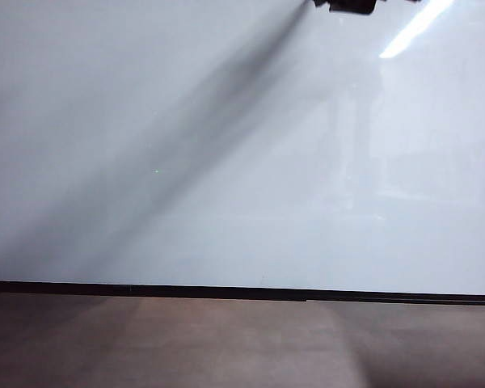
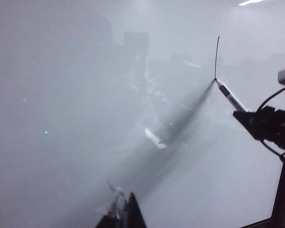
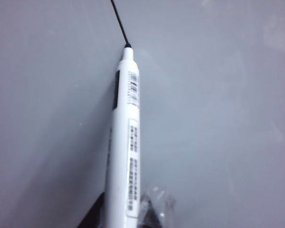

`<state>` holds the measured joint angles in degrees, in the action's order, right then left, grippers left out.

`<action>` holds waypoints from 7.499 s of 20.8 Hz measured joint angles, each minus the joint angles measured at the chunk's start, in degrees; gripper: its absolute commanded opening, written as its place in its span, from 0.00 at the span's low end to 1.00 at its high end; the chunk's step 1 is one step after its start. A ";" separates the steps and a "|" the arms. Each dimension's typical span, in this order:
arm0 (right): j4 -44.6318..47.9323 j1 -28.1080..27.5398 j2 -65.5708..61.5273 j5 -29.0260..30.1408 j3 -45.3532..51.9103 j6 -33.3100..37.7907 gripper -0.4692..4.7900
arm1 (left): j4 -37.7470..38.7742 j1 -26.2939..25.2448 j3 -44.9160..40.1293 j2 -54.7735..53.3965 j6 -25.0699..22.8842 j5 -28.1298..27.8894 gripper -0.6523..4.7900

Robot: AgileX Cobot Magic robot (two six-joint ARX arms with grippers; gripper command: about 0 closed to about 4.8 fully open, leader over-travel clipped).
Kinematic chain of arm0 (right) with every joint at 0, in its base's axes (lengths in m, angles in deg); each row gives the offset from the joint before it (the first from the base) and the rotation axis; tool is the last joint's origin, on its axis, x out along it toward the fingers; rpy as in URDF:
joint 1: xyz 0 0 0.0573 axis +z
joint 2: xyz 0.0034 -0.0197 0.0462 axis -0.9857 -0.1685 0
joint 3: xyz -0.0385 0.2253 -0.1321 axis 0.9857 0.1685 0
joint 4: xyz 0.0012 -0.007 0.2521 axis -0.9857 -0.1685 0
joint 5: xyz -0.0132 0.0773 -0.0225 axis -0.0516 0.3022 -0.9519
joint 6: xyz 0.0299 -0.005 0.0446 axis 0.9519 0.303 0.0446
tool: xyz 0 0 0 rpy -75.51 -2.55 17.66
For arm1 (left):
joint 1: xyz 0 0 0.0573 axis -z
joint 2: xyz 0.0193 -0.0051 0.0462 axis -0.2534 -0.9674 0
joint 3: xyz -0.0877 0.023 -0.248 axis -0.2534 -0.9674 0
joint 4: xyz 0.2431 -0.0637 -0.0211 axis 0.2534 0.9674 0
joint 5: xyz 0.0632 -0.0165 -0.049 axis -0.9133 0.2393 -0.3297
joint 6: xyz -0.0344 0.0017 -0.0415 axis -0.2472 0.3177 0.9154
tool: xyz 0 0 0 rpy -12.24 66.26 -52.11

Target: Reach to the right to find the marker pen, pick it up, and write the number 17 on the whiteboard.

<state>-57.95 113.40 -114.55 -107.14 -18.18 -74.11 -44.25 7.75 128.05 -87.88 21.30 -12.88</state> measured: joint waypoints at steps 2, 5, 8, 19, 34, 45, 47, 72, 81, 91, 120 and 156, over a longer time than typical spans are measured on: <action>0.59 0.00 0.02 0.00 0.46 0.17 0.08 | -0.02 0.00 0.00 0.00 0.00 0.00 0.11; 1.03 0.42 1.44 0.61 0.46 0.17 0.08 | -0.02 0.00 0.00 0.00 0.00 -0.02 0.11; 2.78 2.82 5.16 -0.52 0.26 -3.28 0.08 | -0.04 0.00 0.00 0.00 0.00 0.00 0.11; 3.28 -4.72 7.04 3.13 -4.07 -9.29 0.08 | -0.04 0.02 0.00 -0.02 0.02 0.00 0.11; 1.14 -5.22 2.78 6.10 -8.66 -8.24 0.08 | -0.44 0.04 0.00 0.00 0.00 0.00 0.11; -1.05 -10.69 2.91 5.60 -8.66 -5.62 0.08 | -0.46 0.04 0.00 0.00 0.00 0.00 0.11; -1.16 -11.47 2.91 5.86 -8.66 -5.18 0.08 | -0.44 0.04 0.00 0.00 0.00 0.00 0.11; -3.17 -11.21 4.63 6.67 4.02 1.88 0.08 | -0.46 0.04 0.00 0.00 0.00 0.00 0.11; -8.61 -1.27 28.59 -0.98 10.58 -4.39 0.08 | 1.81 -0.24 -0.63 2.43 0.00 0.07 0.11; -28.72 -0.46 42.10 -2.14 10.54 -7.21 0.08 | 2.10 -20.15 -22.56 17.59 0.02 0.00 0.11; -39.89 -0.50 61.55 -2.97 23.26 -6.75 0.08 | -8.15 -20.46 -39.12 17.77 0.00 0.07 0.11; -25.99 -37.66 84.35 29.64 62.31 -6.40 0.08 | -8.15 -20.48 -39.12 17.79 0.00 0.04 0.11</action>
<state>-83.94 75.74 -30.20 -77.50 44.13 -80.51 -52.40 -12.72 88.93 -70.09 21.30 -12.84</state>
